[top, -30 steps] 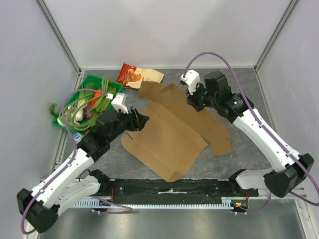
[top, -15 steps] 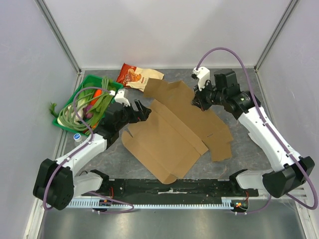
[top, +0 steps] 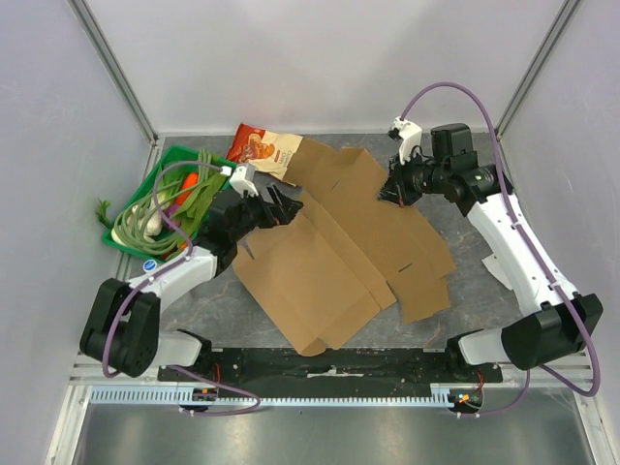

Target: Fold the paper box

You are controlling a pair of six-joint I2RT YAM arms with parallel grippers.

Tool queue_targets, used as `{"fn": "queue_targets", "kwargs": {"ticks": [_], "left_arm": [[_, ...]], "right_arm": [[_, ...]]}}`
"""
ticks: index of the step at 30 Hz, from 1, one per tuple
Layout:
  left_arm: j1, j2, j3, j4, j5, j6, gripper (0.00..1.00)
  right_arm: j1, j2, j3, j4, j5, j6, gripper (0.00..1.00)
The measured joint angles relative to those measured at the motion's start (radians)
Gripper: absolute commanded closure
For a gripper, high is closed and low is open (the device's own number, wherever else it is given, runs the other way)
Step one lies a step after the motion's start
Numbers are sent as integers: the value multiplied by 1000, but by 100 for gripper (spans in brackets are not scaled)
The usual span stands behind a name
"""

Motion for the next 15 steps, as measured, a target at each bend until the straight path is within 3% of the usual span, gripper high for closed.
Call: {"fn": "queue_targets", "kwargs": {"ticks": [6,10,15], "left_arm": [[-3,75,76,31,55,39,25],[-6,145,153,32,80,98,8],[-8,230,247,-32,95,212,5]], "right_arm": [[-17,3,14,-4,-57,11,100],[-20,11,14,0,-99,14,100],[-21,11,14,3,-130,14,100]]}}
